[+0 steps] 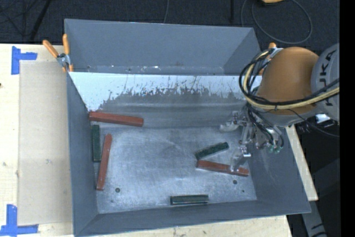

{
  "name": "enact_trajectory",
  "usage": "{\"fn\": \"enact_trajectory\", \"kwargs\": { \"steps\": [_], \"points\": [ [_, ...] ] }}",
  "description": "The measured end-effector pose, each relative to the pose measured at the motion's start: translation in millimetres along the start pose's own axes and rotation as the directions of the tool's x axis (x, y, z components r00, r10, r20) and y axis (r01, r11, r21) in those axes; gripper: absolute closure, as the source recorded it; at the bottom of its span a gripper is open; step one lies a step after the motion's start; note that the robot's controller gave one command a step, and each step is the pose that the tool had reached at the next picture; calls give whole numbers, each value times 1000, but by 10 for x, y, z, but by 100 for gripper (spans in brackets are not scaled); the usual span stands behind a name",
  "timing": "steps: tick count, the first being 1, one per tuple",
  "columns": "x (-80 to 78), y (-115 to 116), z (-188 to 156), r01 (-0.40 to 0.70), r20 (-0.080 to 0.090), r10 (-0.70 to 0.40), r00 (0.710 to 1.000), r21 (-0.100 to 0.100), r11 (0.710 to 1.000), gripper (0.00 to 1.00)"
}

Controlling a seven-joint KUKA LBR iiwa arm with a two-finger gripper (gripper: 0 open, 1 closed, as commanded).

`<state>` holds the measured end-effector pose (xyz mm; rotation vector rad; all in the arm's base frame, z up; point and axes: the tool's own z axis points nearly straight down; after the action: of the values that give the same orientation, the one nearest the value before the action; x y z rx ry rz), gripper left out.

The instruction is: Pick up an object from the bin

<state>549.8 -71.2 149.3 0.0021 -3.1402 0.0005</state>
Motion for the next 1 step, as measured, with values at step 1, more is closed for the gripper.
{"fn": "enact_trajectory", "kwargs": {
  "steps": [1],
  "points": [
    [-71,139,736,79,15,-79,997,3,997,100]
  ]
}}
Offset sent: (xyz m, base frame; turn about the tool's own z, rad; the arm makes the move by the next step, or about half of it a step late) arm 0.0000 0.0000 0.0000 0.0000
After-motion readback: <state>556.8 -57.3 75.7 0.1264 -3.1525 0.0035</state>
